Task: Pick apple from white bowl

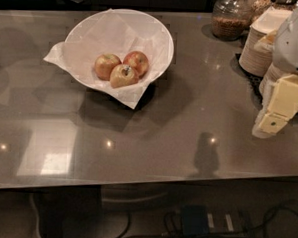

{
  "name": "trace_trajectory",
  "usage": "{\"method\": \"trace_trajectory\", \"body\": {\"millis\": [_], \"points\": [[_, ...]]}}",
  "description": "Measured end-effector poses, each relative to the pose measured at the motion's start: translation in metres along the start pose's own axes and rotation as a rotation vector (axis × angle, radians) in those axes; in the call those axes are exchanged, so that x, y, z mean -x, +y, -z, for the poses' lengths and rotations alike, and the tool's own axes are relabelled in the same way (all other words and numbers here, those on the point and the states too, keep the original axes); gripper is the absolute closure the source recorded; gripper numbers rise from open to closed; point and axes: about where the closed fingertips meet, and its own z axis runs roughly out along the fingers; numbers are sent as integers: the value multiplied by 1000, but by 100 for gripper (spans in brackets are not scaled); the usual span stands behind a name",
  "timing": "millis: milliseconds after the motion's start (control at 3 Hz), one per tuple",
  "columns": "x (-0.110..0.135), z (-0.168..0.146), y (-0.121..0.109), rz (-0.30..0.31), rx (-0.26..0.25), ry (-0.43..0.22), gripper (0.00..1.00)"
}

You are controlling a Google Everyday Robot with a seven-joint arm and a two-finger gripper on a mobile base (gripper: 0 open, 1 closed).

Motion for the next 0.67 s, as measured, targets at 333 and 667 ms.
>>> {"method": "trace_trajectory", "body": {"millis": [333, 667], "points": [[33, -6, -25, 75, -39, -66, 0], [70, -11, -53, 153, -71, -141, 0]]}}
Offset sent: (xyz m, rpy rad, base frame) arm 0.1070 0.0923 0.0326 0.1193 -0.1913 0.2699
